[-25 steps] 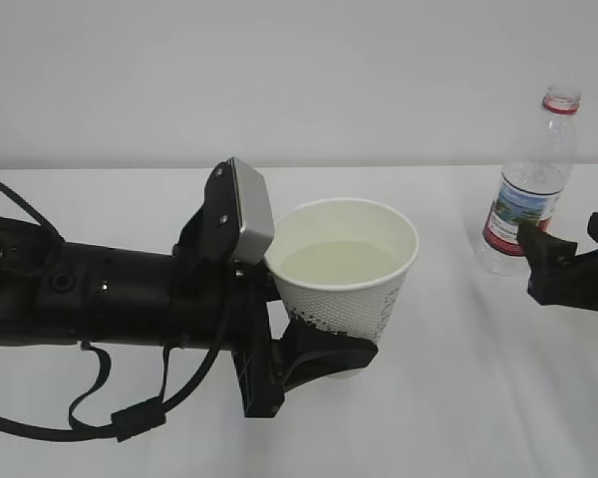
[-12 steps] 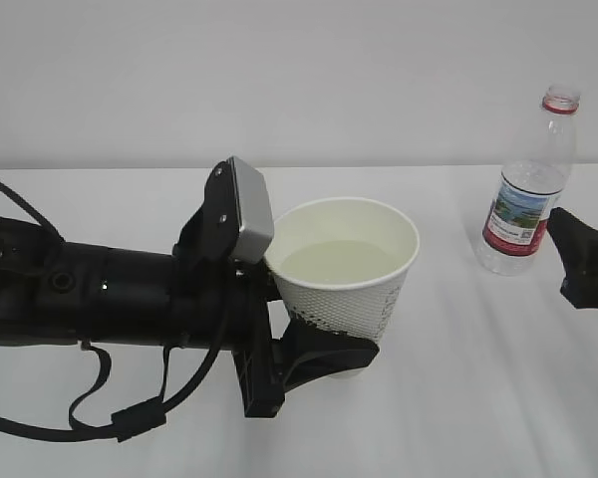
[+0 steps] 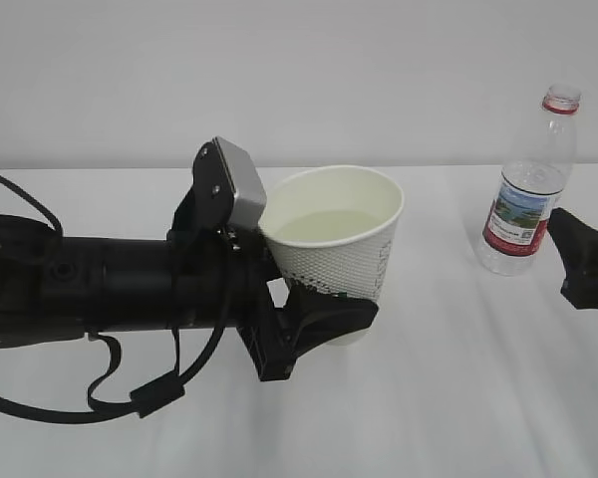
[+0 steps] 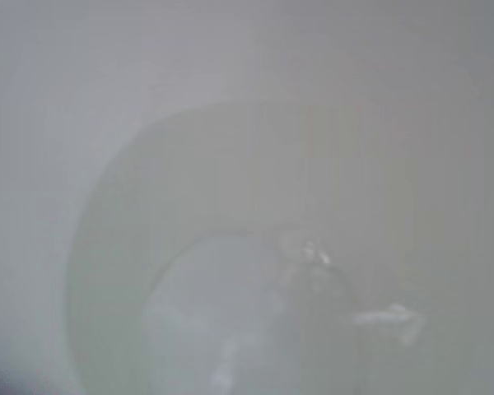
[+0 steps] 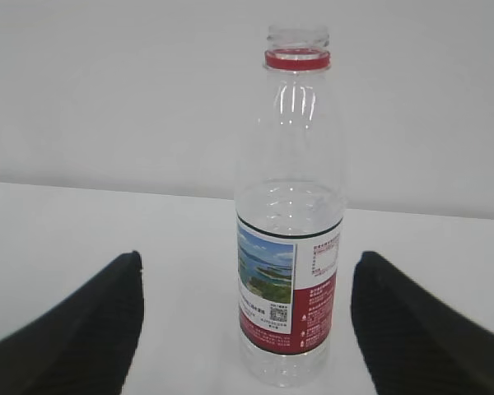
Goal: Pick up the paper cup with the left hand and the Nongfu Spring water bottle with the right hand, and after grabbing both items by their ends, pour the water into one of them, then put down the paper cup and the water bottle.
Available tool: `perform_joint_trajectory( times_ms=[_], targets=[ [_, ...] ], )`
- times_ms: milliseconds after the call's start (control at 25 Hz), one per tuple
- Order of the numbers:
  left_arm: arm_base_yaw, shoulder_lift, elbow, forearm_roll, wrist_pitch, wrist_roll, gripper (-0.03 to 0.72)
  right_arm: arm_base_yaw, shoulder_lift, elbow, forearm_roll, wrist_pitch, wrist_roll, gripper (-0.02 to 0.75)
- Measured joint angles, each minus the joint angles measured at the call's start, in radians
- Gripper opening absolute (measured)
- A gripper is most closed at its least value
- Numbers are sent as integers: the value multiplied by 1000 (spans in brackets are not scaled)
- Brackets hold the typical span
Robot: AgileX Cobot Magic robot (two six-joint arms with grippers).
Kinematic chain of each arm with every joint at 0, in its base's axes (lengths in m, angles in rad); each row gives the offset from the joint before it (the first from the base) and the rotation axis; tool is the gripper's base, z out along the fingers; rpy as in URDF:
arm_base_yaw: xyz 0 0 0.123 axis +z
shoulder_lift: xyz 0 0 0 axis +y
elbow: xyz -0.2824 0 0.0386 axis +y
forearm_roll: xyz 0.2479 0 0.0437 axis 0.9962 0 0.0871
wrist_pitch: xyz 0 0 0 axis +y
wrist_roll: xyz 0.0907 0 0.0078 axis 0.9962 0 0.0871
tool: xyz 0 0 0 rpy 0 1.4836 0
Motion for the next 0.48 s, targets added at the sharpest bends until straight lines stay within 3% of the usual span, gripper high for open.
perform_joint_trajectory(
  times_ms=[480],
  targets=[
    [0, 0, 0, -277, 19, 212, 504, 0, -2, 2, 0, 0, 1, 590]
  ],
)
